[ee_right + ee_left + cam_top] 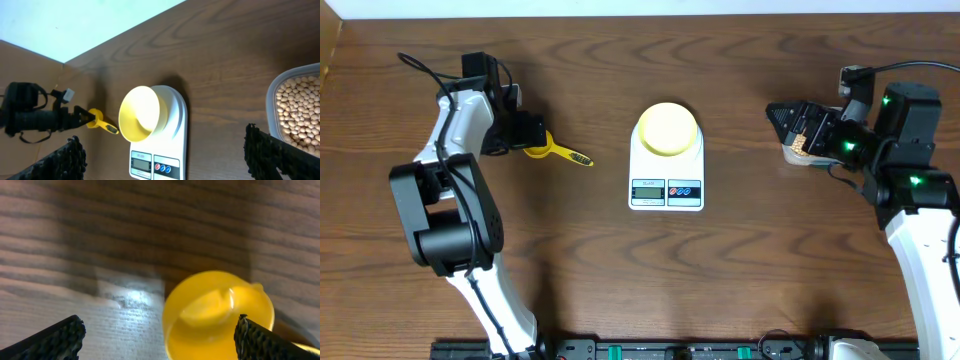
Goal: Scoop item into bowl and weigh 50g on scale
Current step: 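Lower the left gripper and close it on the yellow scoop's bowl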
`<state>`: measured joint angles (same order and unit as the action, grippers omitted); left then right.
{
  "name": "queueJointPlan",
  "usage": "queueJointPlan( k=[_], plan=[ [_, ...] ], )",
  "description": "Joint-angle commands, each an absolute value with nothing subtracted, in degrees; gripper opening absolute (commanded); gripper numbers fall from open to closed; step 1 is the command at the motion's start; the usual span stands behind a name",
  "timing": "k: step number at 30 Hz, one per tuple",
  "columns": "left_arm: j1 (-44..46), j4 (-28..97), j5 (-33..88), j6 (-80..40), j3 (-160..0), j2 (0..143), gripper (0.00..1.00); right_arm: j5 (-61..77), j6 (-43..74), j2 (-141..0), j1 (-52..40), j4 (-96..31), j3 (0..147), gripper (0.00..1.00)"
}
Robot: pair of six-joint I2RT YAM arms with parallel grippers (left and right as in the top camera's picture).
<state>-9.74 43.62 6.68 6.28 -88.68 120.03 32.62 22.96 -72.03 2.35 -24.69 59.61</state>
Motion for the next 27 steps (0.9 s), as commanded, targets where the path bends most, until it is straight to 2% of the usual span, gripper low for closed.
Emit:
queueJointPlan(
  k=[1,3,5,8,11,27],
  plan=[
    [-10.04,42.65,5.04,7.25,-88.38,120.55,0.98,33.39,22.02,-70.94,2.02,-25.47,60.88,0.99],
    [-10.04,42.00,4.47,7.27,-88.38,120.55,0.97,33.36,22.02,-70.85,1.98,-26.26,60.88,0.99],
    [-10.04,41.04,2.74,7.16,-88.33,120.57,0.86,33.39,22.06,-70.85,1.98,-26.76,60.88,0.99],
    [-10.04,38.74,2.00,6.39,-88.33,120.57,0.81,33.36,22.26,-70.81,1.98,-26.79,60.88,0.99],
    [-10.04,37.60,1.89,6.35,-88.33,120.57,0.68,33.36,22.24,-70.81,1.98,-26.65,60.88,0.99],
    [-10.04,38.85,1.93,6.37,-88.33,120.73,0.67,31.62,22.24,-70.81,1.98,-26.57,60.88,0.99]
  ],
)
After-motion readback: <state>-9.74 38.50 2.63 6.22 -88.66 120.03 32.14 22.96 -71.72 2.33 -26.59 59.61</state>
